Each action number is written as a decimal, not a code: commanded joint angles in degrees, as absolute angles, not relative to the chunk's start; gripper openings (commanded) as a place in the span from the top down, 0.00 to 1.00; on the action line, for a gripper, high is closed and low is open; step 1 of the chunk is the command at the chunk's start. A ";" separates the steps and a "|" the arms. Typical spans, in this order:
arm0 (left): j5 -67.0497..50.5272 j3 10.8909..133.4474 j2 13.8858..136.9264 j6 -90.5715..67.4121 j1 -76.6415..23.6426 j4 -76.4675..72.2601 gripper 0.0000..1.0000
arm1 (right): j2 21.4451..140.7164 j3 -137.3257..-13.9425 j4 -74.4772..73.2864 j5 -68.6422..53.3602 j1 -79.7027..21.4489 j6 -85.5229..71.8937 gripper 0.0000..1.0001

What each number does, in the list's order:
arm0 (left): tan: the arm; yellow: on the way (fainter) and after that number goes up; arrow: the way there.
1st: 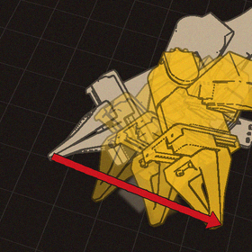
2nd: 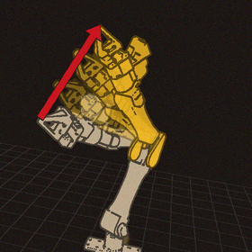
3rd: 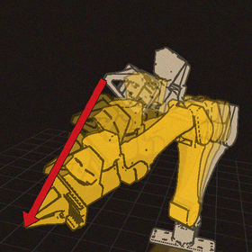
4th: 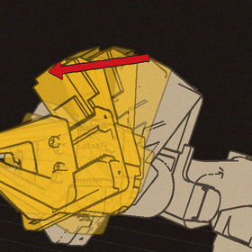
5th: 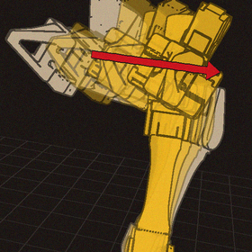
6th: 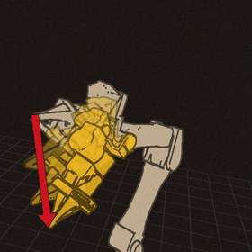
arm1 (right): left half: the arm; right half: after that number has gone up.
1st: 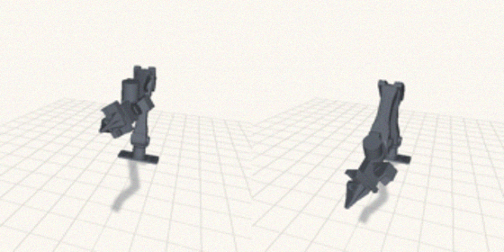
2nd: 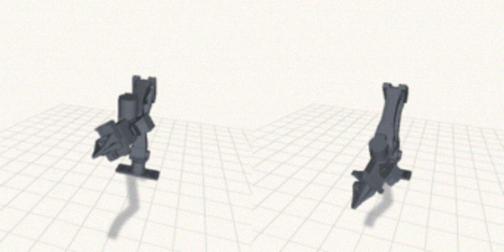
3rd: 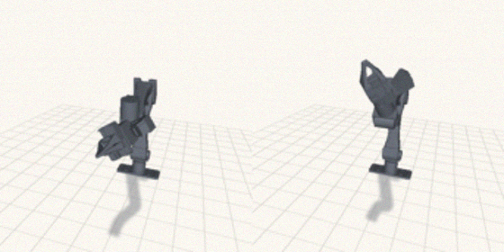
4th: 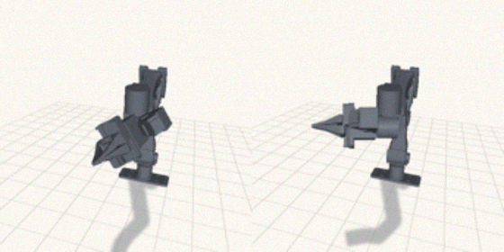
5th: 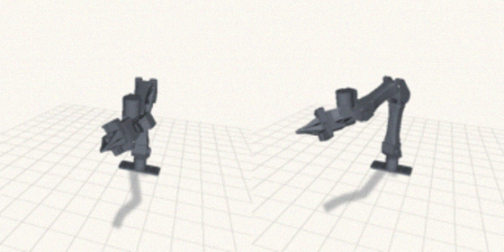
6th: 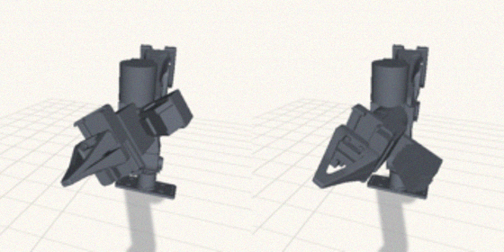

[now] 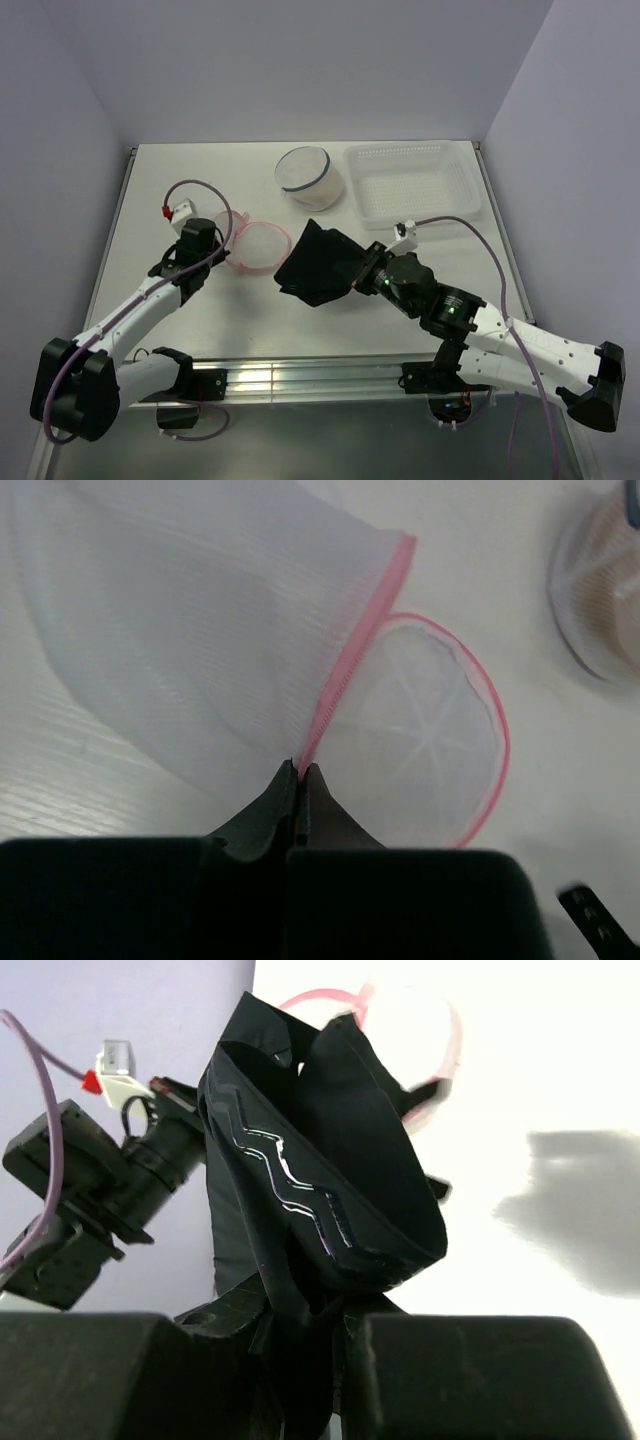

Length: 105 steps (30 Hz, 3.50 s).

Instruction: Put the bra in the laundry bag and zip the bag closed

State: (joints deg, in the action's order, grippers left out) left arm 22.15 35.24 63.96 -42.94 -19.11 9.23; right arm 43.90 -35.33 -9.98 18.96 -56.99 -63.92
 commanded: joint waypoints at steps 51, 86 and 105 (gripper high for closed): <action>-17.99 30.58 44.12 -36.48 -36.39 0.53 1.00 | 95.80 -56.43 21.09 -32.34 -48.60 -44.64 1.00; -7.22 30.35 49.94 -43.85 -47.99 -4.40 1.00 | 66.70 -33.84 12.91 -23.12 -38.58 -44.56 1.00; 13.36 20.57 43.24 -57.66 -55.02 12.22 1.00 | 87.26 -40.78 21.60 -15.38 -48.34 -53.08 1.00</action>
